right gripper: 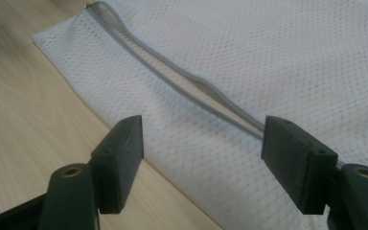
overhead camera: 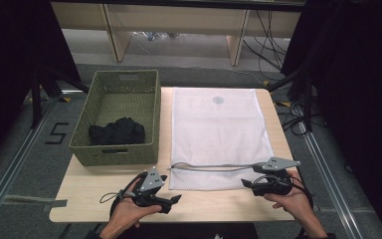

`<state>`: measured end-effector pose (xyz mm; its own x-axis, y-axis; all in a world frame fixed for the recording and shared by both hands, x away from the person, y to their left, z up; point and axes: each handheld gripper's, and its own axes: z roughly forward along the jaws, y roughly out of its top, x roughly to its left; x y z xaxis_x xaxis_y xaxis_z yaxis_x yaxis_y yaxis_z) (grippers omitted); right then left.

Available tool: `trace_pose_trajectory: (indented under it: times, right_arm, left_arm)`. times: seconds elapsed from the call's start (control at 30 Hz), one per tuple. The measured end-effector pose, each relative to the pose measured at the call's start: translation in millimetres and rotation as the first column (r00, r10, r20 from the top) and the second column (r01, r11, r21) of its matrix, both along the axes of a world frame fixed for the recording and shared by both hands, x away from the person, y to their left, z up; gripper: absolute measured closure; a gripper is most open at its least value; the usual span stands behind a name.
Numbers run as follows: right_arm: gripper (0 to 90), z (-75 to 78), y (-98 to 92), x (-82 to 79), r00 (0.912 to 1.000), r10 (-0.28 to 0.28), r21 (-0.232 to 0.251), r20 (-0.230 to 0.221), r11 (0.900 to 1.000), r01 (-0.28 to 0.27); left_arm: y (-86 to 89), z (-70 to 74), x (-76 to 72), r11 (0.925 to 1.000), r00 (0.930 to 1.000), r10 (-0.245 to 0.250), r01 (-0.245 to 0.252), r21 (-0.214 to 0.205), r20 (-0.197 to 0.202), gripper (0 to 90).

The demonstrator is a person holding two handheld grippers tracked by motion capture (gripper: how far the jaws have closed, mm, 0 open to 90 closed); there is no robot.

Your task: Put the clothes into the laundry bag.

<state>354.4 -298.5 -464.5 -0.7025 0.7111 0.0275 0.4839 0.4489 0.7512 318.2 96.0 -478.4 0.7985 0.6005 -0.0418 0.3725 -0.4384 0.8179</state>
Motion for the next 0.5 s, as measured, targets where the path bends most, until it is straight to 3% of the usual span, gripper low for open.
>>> trace_pose_trajectory:
  times: [0.5]
  right_arm:
    - [32.3, -1.3, -0.6, 3.7, 0.9996, 0.027, -0.010, 0.007, 0.9996, -0.027]
  left_arm:
    - [-2.3, -1.3, 0.4, 0.9999, 0.9999, -0.006, 0.006, -0.011, -0.010, 20.8]
